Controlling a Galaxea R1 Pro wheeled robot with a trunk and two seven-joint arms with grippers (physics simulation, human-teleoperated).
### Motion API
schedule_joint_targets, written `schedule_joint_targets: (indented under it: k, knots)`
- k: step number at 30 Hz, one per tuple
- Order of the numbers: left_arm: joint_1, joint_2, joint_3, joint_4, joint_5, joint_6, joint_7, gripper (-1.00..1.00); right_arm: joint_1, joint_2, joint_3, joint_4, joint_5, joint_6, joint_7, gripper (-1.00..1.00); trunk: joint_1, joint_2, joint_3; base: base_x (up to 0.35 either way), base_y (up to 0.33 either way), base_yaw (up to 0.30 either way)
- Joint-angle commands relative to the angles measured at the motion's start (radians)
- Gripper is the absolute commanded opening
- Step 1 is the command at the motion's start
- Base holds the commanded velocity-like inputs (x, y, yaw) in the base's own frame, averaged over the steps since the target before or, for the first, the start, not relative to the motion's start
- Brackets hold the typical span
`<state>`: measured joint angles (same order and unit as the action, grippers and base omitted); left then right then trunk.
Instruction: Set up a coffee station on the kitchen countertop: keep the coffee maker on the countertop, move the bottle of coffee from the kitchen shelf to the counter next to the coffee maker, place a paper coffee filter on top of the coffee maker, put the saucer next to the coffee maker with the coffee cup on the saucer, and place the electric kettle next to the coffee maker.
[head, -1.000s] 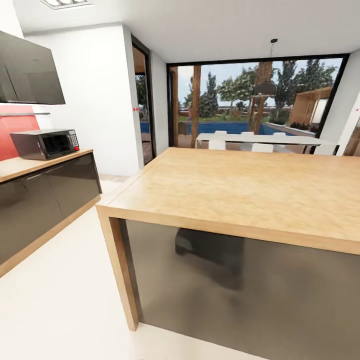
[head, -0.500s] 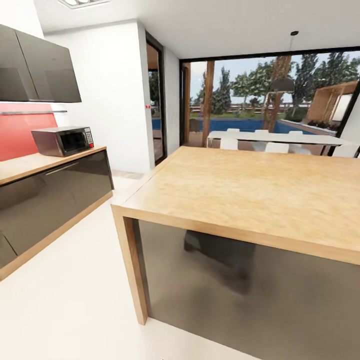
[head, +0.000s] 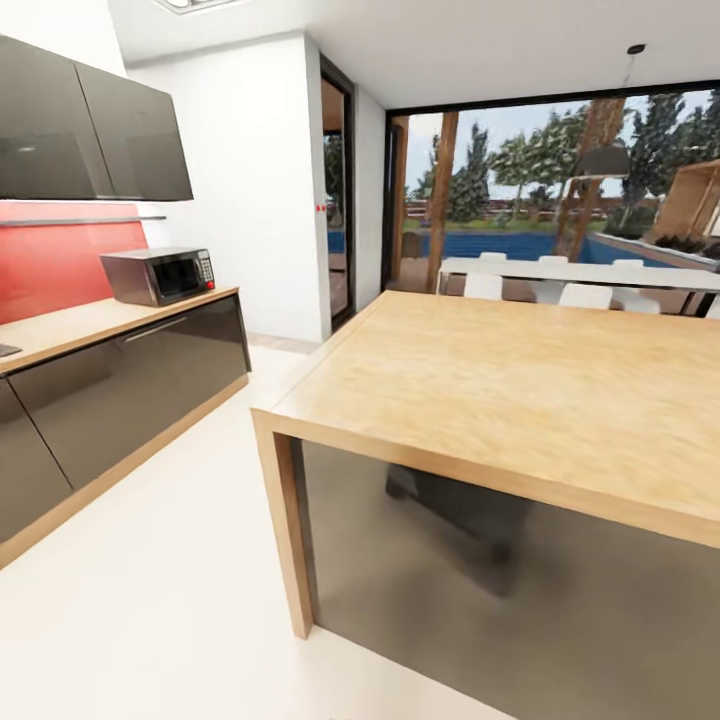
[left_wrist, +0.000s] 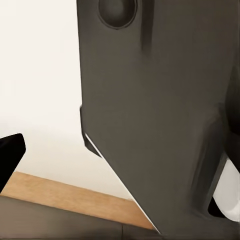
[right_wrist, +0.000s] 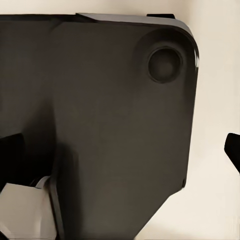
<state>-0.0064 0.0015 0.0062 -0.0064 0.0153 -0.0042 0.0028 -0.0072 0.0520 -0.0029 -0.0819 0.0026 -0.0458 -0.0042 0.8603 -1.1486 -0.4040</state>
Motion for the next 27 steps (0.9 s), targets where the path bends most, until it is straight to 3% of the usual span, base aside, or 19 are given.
schedule_joint_targets:
  k: [1, 27]
  knots:
    - [-0.001, 0.0, 0.001, 0.0, 0.002, 0.0, 0.0, 1.0, 0.0, 0.0, 0.0, 0.001, 0.0, -0.003, 0.0, 1.0, -0.004, 0.007, 0.001, 0.0, 0.0, 0.178]
    - [-0.002, 0.012, 0.002, -0.007, 0.002, -0.015, 0.0, 1.0, 0.0, 0.0, 0.004, 0.001, 0.0, -0.021, 0.0, 1.0, -0.104, 0.189, 0.055, 0.0, 0.0, 0.224]
